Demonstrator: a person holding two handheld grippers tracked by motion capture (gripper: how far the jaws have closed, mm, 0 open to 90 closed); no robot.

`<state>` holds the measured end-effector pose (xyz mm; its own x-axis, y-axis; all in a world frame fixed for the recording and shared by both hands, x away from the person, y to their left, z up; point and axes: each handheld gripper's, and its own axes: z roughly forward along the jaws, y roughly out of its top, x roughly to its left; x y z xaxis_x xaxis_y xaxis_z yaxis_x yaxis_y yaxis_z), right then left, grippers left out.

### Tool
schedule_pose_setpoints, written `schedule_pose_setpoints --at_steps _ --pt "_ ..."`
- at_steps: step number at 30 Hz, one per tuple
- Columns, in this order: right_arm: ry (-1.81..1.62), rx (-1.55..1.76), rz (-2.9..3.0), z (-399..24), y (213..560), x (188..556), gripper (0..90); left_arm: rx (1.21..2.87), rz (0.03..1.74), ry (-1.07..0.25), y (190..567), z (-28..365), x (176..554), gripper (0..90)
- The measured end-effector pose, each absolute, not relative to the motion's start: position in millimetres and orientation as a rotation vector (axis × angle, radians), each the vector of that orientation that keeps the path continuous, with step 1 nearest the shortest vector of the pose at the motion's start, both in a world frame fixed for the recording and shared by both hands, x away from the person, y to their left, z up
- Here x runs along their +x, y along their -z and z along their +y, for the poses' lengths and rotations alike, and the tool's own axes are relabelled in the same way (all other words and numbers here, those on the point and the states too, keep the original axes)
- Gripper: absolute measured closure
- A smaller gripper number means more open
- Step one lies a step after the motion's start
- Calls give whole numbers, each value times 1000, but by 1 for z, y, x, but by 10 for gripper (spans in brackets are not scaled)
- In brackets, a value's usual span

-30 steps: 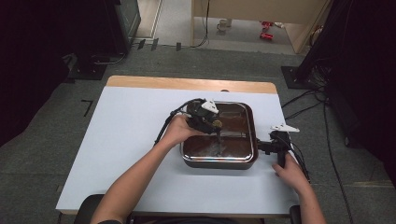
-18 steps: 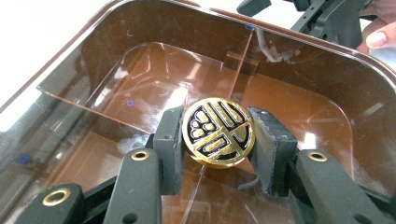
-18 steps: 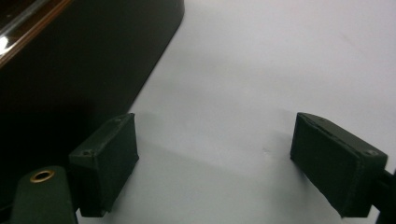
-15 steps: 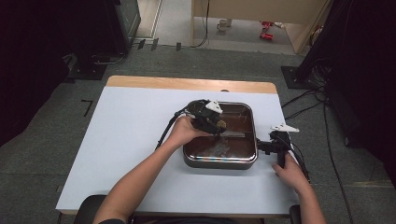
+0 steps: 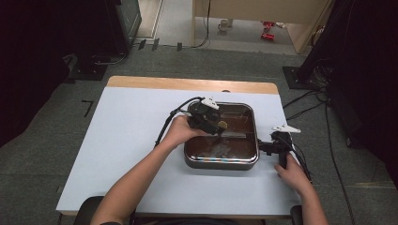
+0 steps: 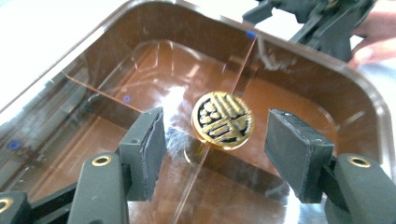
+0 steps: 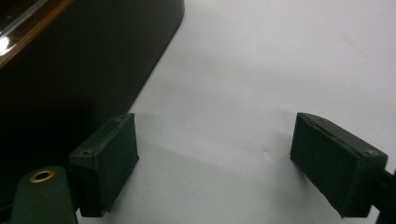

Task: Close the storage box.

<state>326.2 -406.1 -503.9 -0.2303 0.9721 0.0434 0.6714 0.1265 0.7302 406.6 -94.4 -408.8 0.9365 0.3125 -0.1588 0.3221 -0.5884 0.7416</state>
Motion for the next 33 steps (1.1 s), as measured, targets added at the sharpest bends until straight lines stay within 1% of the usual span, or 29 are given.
schedule_pose_setpoints --at_steps 4,7,11,17,33 --pt "-893 1583 1963 -406 504 326 146 2224 461 8 402 -89 402 365" --pt "-895 1583 1964 -406 504 326 144 2239 473 -20 400 -85 396 357" --pt "-911 1586 1966 -407 504 326 135 2227 501 7 396 -76 393 362" --pt "-909 1588 1966 -407 504 326 135 2195 552 -1 395 -59 386 348" --pt "-913 1589 1968 -407 504 327 131 2159 663 -153 400 -5 365 313"
